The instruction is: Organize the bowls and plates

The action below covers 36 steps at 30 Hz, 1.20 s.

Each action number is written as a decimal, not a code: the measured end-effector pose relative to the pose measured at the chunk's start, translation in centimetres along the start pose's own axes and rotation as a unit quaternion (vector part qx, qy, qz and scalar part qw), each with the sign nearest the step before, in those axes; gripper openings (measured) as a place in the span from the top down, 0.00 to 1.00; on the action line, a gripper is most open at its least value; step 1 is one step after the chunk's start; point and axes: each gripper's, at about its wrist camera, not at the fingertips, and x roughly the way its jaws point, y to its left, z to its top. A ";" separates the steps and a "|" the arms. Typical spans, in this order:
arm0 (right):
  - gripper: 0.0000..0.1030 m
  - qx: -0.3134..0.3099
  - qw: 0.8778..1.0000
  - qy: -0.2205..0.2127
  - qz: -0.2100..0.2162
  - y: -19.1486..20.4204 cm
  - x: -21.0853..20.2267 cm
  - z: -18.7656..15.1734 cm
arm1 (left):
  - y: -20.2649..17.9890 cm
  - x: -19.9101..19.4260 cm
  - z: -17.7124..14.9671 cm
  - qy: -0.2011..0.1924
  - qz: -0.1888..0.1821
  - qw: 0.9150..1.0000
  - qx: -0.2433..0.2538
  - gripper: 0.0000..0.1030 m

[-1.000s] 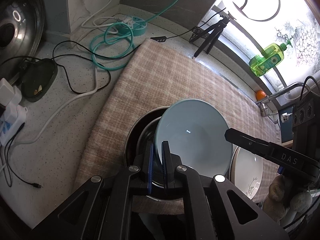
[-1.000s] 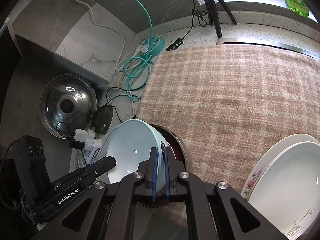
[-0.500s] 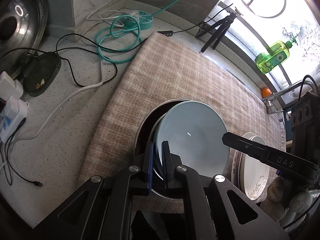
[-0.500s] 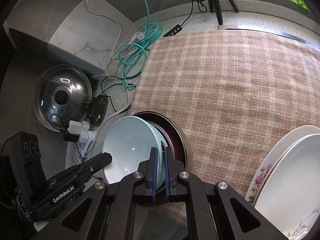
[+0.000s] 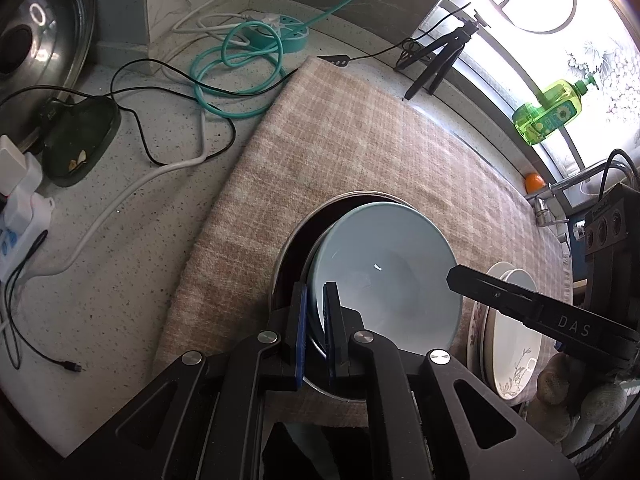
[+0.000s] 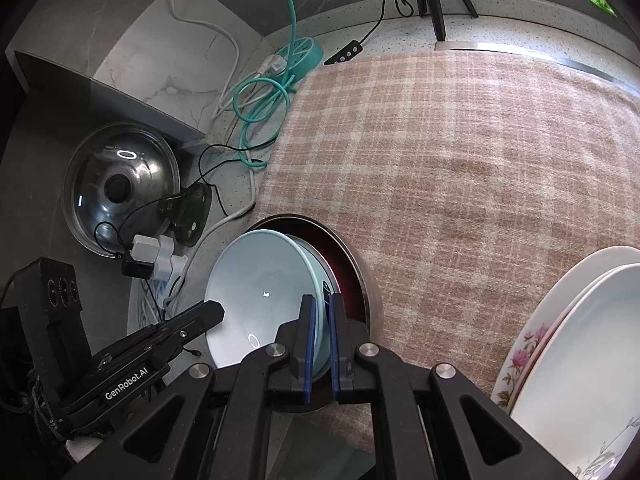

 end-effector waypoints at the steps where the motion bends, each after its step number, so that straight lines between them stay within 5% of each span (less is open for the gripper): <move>1: 0.94 -0.001 1.000 0.000 0.000 0.0 0.0 0.0 | 0.0 0.0 0.0 0.000 -0.001 1.000 -0.001 0.94; 16: 0.91 -0.022 1.000 -0.001 -0.001 0.9 -0.5 0.1 | 0.2 -0.2 0.0 0.001 -0.002 1.000 0.004 0.91; 29: 0.89 -0.031 0.999 -0.037 0.000 -0.2 -3.7 0.2 | 1.9 -3.9 -1.0 -0.083 0.015 0.996 -0.020 0.86; 36: 0.89 -0.012 0.999 -0.044 0.007 -1.7 -3.8 -1.1 | 3.4 -2.9 -3.0 -0.086 -0.002 0.995 -0.054 0.86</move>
